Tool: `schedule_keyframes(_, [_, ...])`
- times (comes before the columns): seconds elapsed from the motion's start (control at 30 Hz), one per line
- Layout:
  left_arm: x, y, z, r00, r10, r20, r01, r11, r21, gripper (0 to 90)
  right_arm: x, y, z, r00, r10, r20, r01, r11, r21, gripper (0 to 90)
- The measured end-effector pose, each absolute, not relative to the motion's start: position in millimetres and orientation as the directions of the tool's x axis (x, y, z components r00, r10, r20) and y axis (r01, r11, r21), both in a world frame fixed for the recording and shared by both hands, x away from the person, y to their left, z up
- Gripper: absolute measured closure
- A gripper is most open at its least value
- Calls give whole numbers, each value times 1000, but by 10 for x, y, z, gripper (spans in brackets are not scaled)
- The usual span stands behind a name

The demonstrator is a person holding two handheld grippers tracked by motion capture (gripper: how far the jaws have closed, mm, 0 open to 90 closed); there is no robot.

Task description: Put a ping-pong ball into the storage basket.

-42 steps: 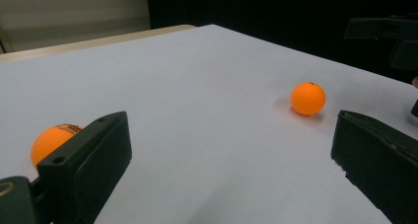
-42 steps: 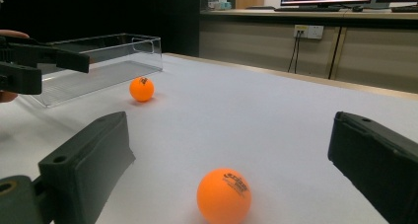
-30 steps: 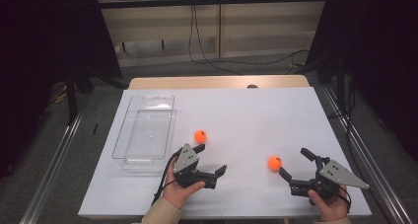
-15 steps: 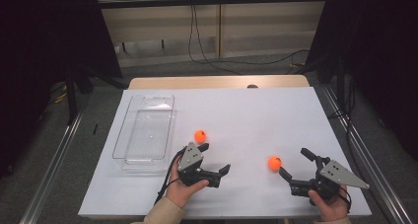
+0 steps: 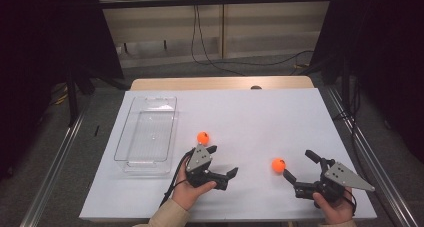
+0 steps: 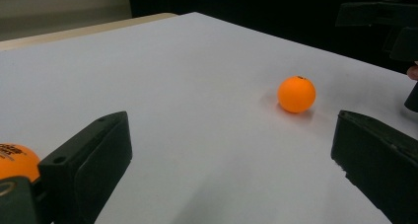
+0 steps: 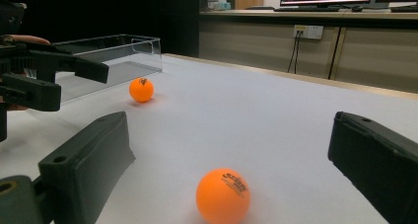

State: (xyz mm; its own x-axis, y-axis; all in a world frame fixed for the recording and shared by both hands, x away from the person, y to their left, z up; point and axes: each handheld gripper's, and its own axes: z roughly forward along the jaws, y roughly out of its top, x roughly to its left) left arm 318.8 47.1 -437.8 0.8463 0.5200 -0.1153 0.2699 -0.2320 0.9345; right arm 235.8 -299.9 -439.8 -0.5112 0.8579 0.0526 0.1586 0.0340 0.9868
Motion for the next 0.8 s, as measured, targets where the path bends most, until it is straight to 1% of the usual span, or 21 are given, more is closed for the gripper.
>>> schedule_keyframes(0.8, [3210, 302, -4380, 862, 495, -108, 264, -258, 929, 20, 2366, -3011, -4406, -505, 862, 55, 167, 35, 985, 21])
